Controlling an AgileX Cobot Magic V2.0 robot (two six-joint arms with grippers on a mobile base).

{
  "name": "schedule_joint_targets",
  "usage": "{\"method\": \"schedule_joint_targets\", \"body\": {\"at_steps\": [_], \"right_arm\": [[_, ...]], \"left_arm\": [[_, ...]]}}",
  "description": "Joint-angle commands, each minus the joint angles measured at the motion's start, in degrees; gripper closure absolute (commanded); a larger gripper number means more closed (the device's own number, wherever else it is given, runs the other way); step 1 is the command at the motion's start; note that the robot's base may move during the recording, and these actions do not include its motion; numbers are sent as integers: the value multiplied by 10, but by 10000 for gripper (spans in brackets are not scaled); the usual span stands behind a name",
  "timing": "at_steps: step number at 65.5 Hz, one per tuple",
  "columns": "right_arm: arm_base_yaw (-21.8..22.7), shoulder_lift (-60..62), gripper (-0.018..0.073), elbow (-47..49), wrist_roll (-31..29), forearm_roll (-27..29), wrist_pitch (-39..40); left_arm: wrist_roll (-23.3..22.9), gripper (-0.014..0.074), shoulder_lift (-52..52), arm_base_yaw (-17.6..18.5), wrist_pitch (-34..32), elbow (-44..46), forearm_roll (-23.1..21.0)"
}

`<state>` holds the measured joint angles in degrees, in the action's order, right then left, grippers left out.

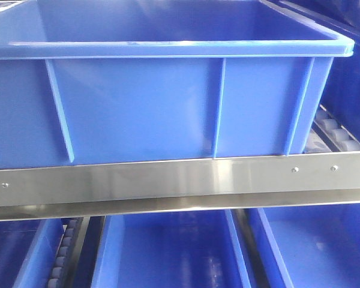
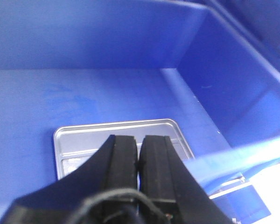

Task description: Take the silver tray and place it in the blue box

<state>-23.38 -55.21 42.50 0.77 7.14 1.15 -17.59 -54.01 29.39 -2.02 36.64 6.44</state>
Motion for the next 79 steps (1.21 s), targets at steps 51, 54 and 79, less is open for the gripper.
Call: {"method": "schedule_joint_targets", "body": {"at_steps": [51,54,79], "right_arm": [[1,386,508,-227,-8,-15,47],[1,386,508,-227,-8,-15,47],[1,386,508,-230,-8,-15,47]], "left_arm": [[0,602,444,1,-60,-188,12],[0,603,444,1,-60,-188,12],[0,603,444,1,-60,-188,12]]}}
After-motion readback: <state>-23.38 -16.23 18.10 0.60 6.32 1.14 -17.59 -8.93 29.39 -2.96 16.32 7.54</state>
